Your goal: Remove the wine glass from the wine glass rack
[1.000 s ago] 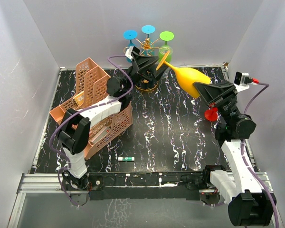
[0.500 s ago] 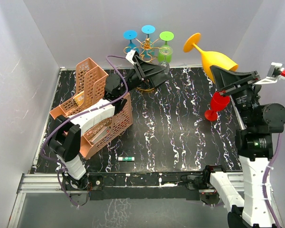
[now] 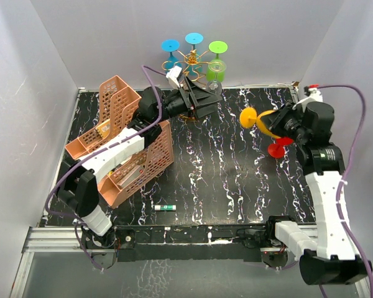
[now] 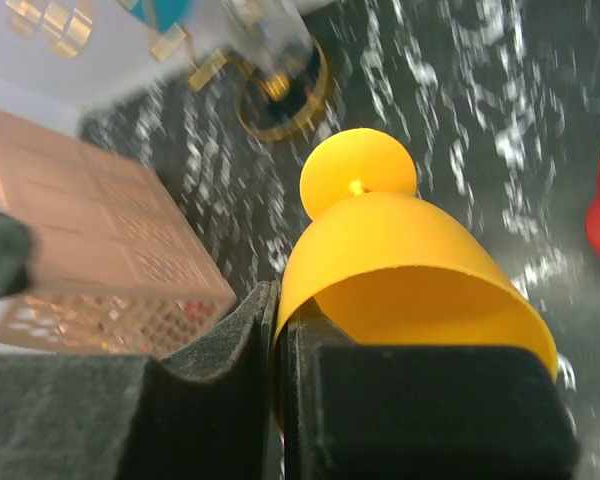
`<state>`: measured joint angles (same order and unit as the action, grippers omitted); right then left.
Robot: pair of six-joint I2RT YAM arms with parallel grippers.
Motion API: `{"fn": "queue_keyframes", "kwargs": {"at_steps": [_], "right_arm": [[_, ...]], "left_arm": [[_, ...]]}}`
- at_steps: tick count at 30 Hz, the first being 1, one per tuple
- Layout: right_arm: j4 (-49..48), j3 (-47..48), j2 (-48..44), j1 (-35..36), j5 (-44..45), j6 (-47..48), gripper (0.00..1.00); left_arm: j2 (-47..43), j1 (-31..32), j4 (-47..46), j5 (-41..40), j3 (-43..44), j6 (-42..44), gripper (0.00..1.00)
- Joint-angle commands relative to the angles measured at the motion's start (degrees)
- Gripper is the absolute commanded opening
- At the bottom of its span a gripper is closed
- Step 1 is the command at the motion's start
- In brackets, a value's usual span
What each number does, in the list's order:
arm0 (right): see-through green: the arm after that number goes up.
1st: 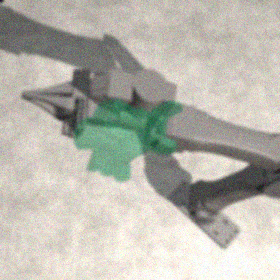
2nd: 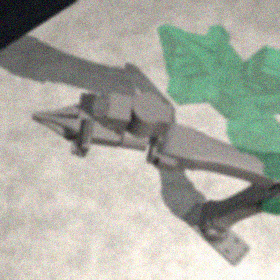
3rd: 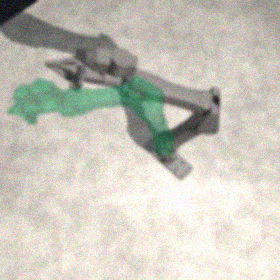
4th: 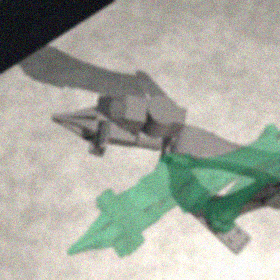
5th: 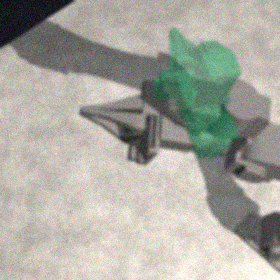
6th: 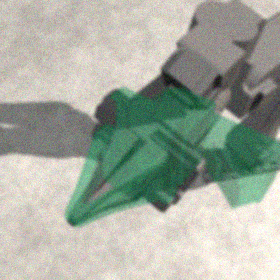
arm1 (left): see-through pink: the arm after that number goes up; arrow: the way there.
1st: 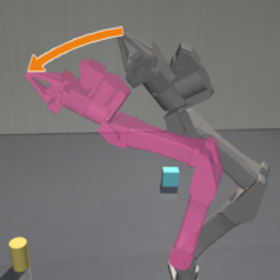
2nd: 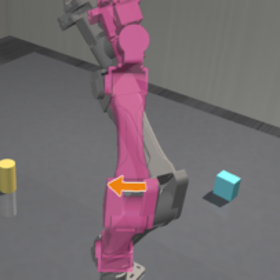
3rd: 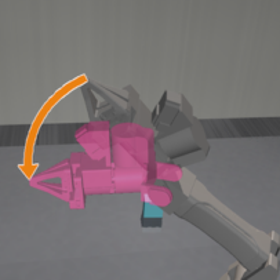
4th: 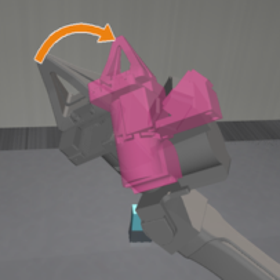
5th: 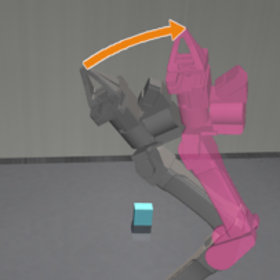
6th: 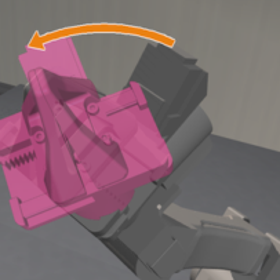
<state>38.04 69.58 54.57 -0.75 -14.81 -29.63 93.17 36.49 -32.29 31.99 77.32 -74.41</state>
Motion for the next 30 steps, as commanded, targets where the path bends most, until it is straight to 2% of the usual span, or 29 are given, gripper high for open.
{"fn": "queue_keyframes", "kwargs": {"at_steps": [1, 11, 20, 24, 30], "right_arm": [[11.7, -0.1, 1.2, 0.2, 1.2, 2.3, 0.08], [24.3, -4.3, 3.2, 0.2, 17.4, -7.2, 0.08], [29.1, -3.0, 10.0, 0.1, 24.8, -15.3, 0.08], [32.3, 0.0, 13.4, -0.4, 31.6, -18.3, 0.08], [32.1, 1.3, 15.0, -2.4, 36.2, -21.3, 0.08]], "left_arm": [[-7.1, -0.1, 14.1, -2.6, 4.4, 13.8, 0.85], [-17.4, -0.1, 32.1, -12.2, 5.8, 30.4, 0.9], [-22.5, -0.1, 38.6, -17.2, 6.3, 37.1, 0.93], [-22.8, -0.1, 41.9, -19.3, 8.2, 40.9, 0.94], [-22.3, 0.0, 45.9, -22.4, 11.1, 46.1, 0.95]]}}
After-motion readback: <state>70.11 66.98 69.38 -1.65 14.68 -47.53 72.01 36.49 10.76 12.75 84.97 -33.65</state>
